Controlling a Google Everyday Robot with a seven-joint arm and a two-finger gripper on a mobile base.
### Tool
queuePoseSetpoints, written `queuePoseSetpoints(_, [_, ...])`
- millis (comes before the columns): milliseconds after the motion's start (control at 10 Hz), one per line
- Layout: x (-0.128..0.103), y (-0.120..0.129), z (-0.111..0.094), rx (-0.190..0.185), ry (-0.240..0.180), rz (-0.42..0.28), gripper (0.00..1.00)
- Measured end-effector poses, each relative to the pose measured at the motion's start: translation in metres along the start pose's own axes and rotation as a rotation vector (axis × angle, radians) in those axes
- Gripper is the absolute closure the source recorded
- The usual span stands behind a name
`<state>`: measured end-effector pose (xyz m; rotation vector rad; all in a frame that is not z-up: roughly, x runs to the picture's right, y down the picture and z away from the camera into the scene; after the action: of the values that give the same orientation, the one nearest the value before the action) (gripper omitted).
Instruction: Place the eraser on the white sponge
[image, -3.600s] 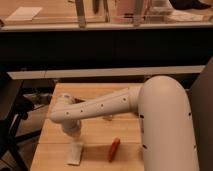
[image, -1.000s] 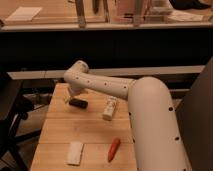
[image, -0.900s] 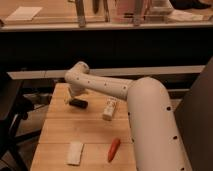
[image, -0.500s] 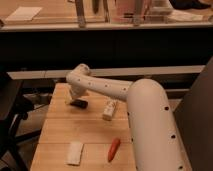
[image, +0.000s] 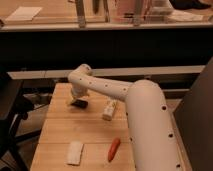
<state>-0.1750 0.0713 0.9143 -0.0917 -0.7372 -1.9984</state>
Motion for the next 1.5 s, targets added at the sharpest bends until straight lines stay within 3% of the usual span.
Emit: queuePoseSetpoints(1500, [-0.010, 0.014, 0.030, 0.010, -0.058, -0.032, 0.20])
